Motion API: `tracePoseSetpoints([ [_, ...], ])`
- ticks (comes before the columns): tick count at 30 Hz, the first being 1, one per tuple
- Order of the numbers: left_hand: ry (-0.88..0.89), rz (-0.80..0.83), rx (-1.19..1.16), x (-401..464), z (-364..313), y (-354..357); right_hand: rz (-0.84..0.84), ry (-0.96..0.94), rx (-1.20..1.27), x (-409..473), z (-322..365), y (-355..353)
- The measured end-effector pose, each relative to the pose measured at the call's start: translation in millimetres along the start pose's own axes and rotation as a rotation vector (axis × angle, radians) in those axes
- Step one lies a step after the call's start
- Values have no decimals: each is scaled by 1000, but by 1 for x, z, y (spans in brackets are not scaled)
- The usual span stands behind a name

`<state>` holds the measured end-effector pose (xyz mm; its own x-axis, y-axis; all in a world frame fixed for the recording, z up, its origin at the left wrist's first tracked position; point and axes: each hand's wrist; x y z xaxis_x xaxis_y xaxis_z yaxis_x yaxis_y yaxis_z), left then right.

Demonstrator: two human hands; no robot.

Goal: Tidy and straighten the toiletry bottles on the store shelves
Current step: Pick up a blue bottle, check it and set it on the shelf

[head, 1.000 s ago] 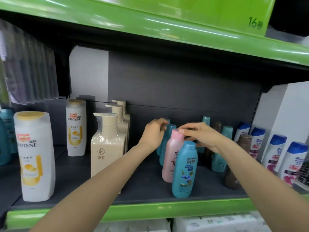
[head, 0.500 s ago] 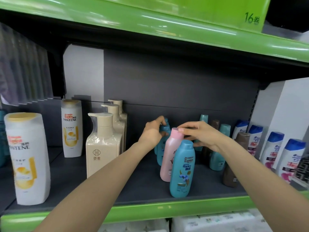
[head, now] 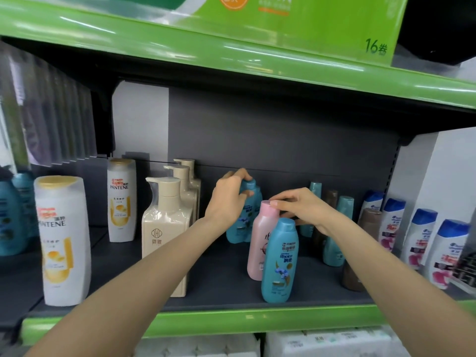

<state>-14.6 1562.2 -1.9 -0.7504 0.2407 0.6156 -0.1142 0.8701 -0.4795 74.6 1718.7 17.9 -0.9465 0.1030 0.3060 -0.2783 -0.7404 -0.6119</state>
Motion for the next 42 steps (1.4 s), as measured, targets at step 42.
tracePoseSetpoints([
  [42, -218, 653, -503, -152, 46, -171, -416, -35, 715, -148, 126, 158],
])
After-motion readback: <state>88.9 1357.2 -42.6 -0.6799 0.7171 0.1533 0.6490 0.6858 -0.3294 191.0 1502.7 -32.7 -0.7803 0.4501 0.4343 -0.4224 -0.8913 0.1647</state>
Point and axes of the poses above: each hand's wrist, its own x-axis towards the middle knuckle, its own y-axis out of the palm, z = x × y, and after that the axes turned 10 degrees about -y, right-handed
